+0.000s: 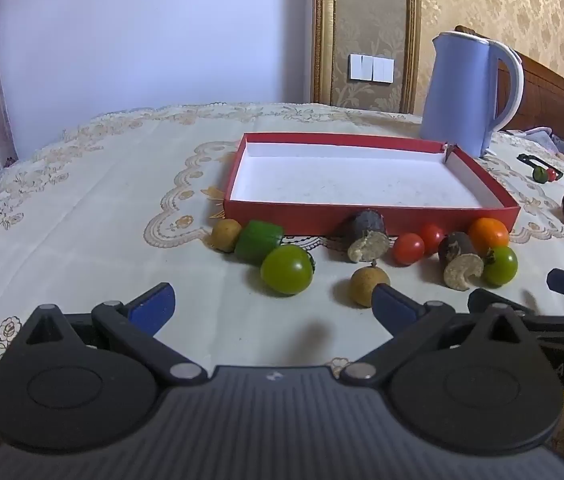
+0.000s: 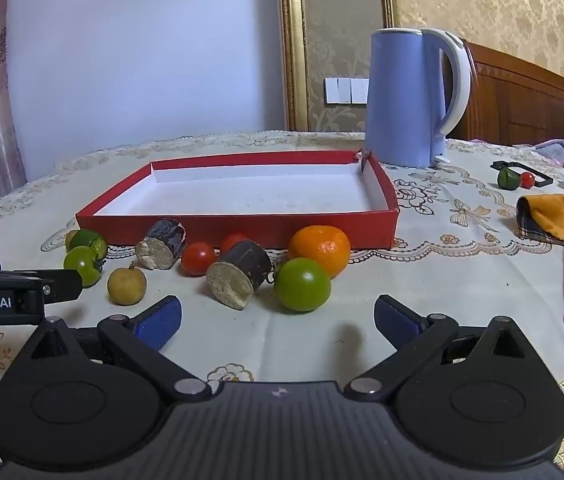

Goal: Organize fruits
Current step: 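Move the left gripper to the large green tomato and close on it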

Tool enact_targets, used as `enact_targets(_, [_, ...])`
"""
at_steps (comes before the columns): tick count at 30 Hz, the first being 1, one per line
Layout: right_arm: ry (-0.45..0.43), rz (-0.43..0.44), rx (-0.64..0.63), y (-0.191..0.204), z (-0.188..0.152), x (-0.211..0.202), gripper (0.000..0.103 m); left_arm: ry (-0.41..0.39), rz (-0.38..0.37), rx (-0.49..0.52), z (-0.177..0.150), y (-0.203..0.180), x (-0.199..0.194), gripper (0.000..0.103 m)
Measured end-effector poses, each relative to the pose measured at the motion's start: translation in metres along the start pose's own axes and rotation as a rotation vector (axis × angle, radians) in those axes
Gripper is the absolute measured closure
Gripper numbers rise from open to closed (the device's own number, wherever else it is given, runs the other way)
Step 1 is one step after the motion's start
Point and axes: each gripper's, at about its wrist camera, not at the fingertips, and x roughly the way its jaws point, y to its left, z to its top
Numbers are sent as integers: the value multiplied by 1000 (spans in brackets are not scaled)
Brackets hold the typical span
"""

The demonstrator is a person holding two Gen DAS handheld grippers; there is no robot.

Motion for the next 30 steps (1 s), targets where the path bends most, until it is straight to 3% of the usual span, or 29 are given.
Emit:
enact_targets(10, [-5, 0, 1, 0, 0, -1, 0, 1, 5, -45, -5, 10, -1, 0])
enact_targets(18, [-1, 0, 25, -3, 0, -1, 0, -33, 45, 8, -3, 5, 8, 0])
enact_targets(30, [-6, 10, 27, -4, -1, -1, 0, -3, 59, 34, 0, 4, 16, 0])
